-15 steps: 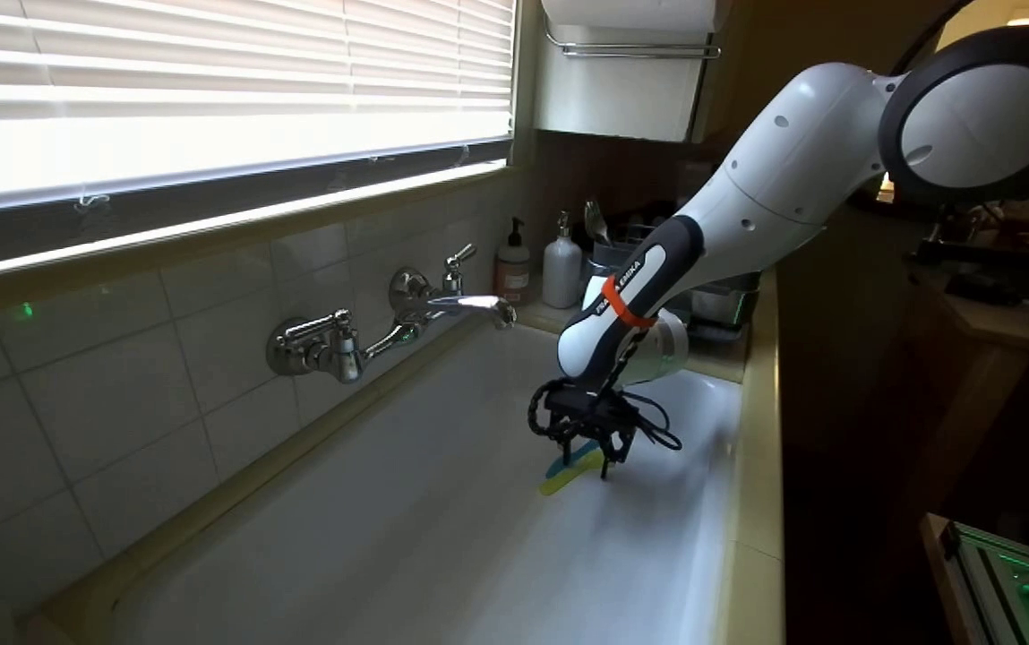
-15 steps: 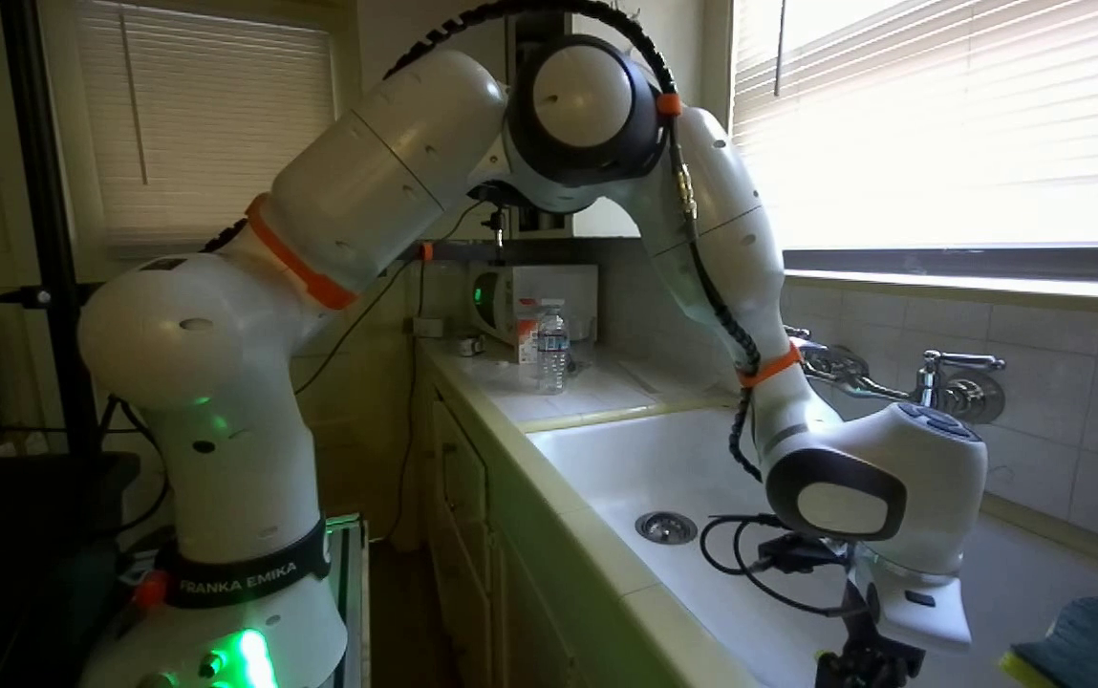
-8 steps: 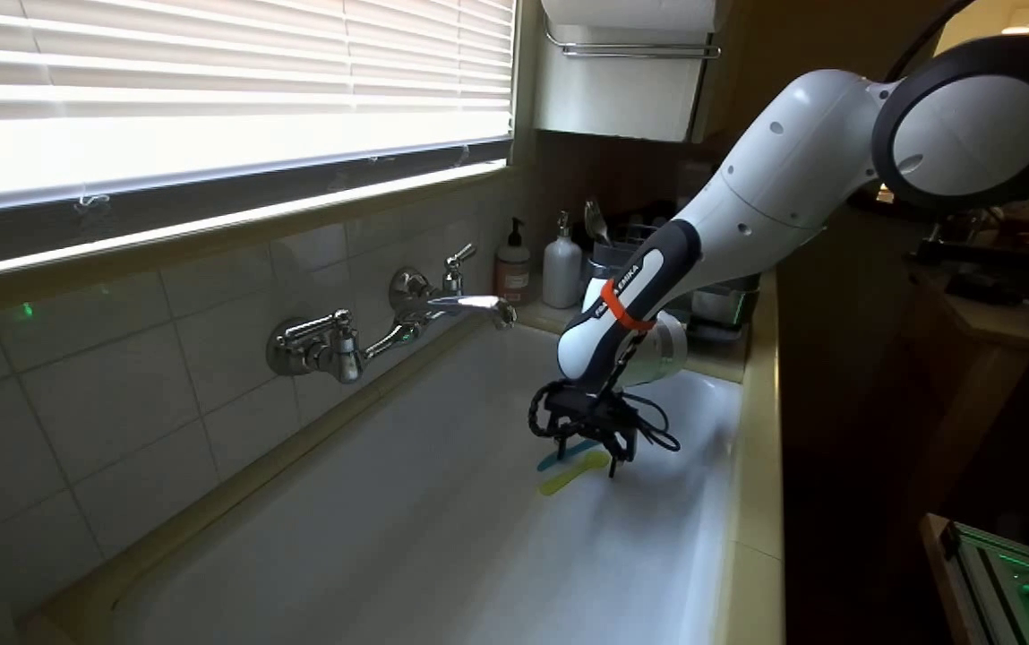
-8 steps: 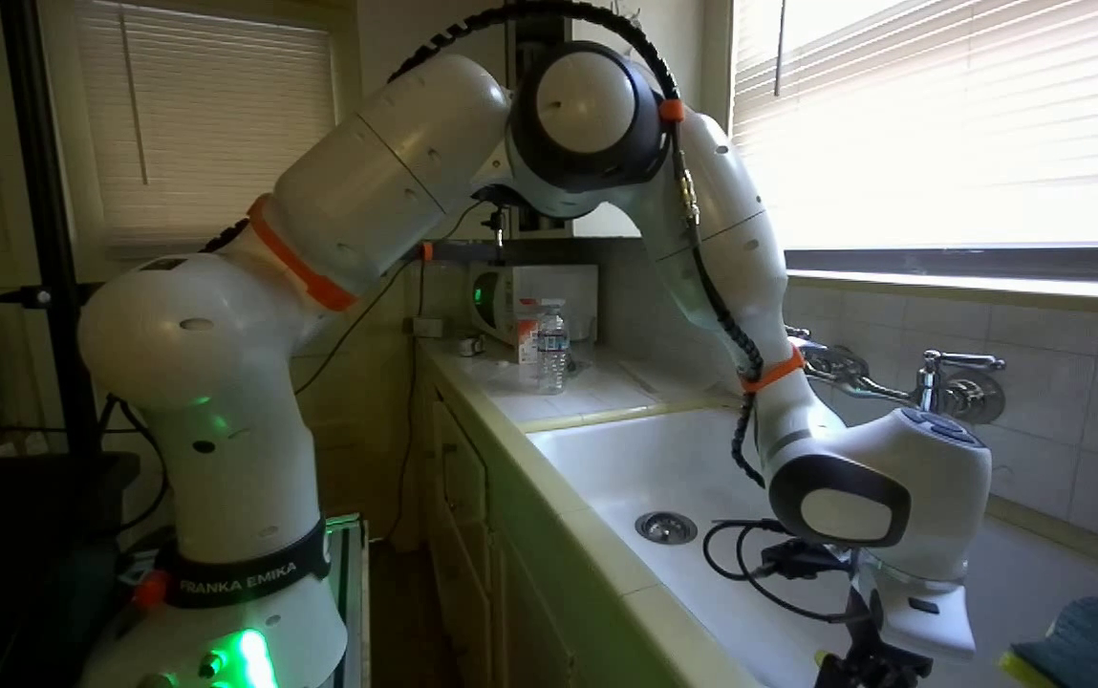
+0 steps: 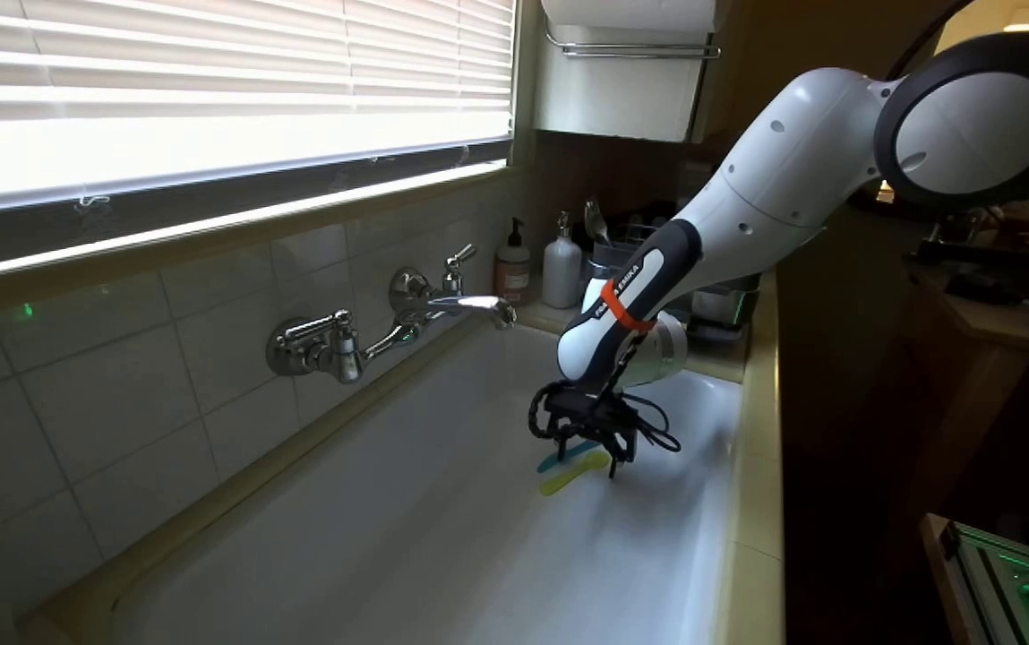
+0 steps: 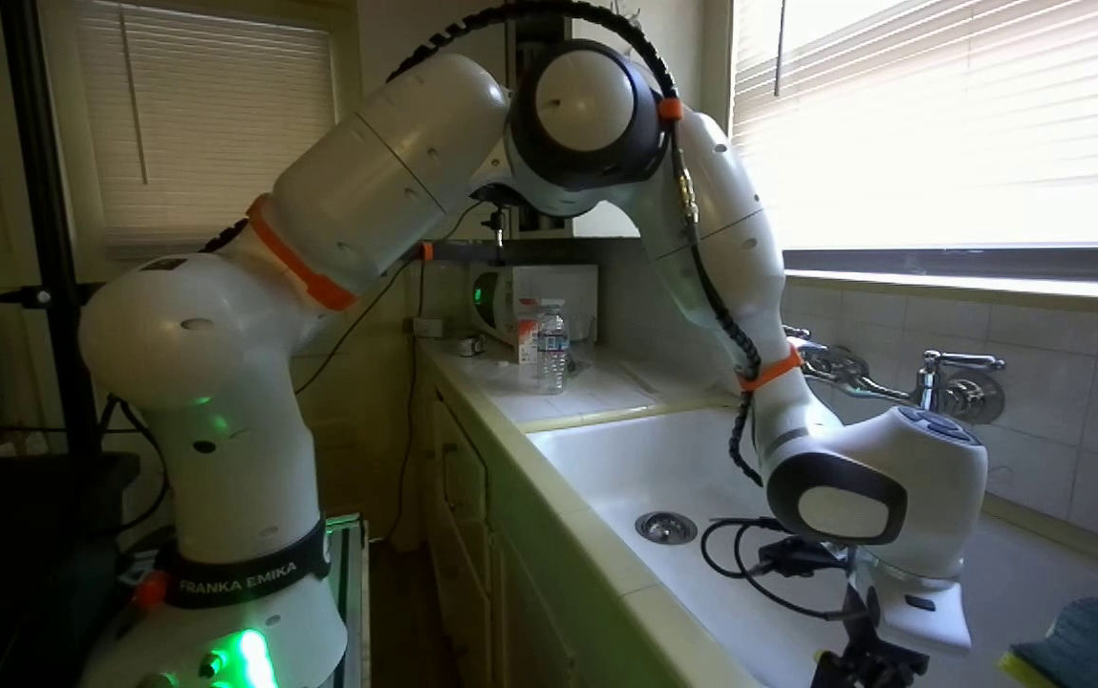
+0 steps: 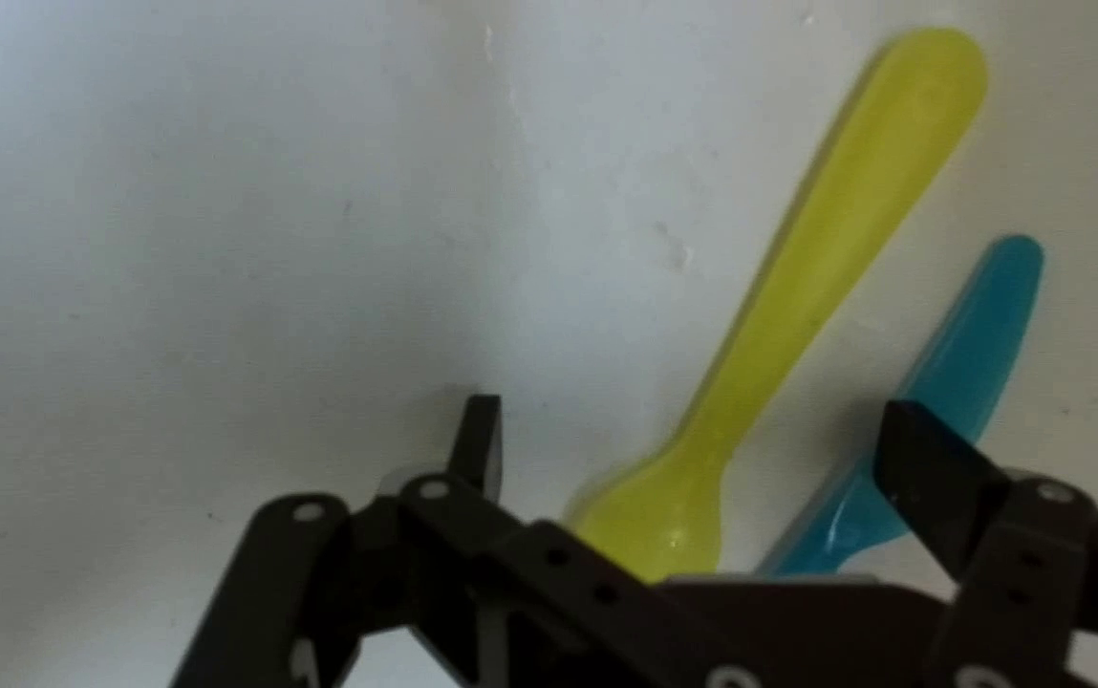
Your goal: Take the yellow spoon out of the sink and place it on the dishrack.
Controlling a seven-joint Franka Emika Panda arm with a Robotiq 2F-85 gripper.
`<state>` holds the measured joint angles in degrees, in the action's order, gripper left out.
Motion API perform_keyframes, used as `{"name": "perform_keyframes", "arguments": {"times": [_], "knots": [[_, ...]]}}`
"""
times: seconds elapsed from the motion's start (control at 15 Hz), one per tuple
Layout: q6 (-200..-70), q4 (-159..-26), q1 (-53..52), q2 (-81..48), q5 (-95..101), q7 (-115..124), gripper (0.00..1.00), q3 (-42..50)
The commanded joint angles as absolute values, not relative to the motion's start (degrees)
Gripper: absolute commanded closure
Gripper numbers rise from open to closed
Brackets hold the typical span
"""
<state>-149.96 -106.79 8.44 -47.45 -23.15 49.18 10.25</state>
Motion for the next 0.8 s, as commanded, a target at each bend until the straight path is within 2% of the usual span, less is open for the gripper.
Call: {"name": "perform_keyframes", "arguments": {"times": [0.0, 0.73], "knots": [[-150.3, -108.0, 7.8, -47.2, -22.7, 49.6, 0.0, 10.7], [-153.3, -112.7, 7.4, -43.5, -23.2, 48.4, 0.0, 10.2]]}}
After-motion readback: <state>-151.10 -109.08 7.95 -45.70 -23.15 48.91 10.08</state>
